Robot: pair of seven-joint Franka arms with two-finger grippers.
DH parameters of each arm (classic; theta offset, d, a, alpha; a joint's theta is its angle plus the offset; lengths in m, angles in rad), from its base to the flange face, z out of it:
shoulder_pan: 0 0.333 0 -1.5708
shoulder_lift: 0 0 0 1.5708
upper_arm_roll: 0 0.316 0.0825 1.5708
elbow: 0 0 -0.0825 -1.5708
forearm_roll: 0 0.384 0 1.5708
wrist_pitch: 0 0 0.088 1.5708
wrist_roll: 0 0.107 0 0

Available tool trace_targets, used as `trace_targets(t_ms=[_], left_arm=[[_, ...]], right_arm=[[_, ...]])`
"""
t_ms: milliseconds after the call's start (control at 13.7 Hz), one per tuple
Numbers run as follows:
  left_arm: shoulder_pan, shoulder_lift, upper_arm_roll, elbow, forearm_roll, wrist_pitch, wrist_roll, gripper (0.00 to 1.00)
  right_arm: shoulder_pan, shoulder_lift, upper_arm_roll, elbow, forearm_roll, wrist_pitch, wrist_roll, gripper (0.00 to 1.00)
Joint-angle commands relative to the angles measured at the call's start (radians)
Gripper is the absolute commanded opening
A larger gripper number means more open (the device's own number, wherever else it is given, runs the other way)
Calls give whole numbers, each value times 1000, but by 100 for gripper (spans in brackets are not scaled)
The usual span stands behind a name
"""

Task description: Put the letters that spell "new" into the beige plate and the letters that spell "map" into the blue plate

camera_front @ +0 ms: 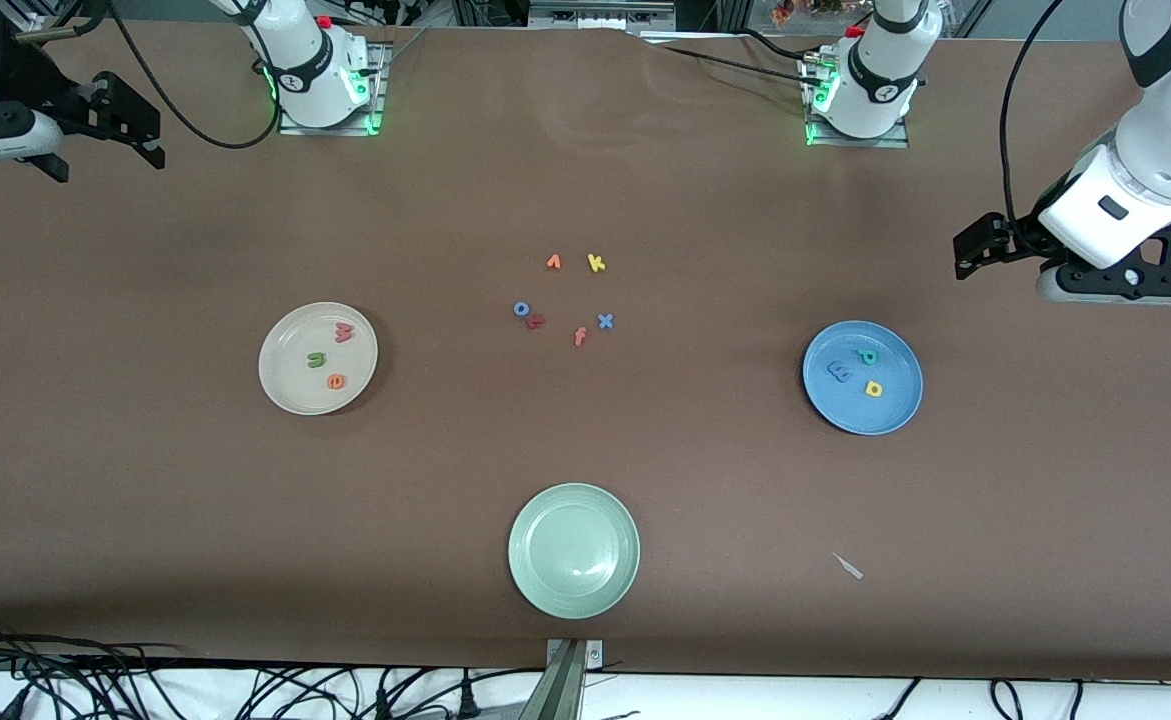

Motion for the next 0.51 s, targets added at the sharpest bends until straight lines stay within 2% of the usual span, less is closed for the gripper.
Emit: trace_targets(t_ms=[0,437], left_arm=[[-8,14,5,32,-11,-21,12,100],[-8,14,5,32,-12,-21,11,100]], right_arm=[[2,-1,0,17,4,-10,-7,100],[2,8,0,15,5,-3,-9,100]])
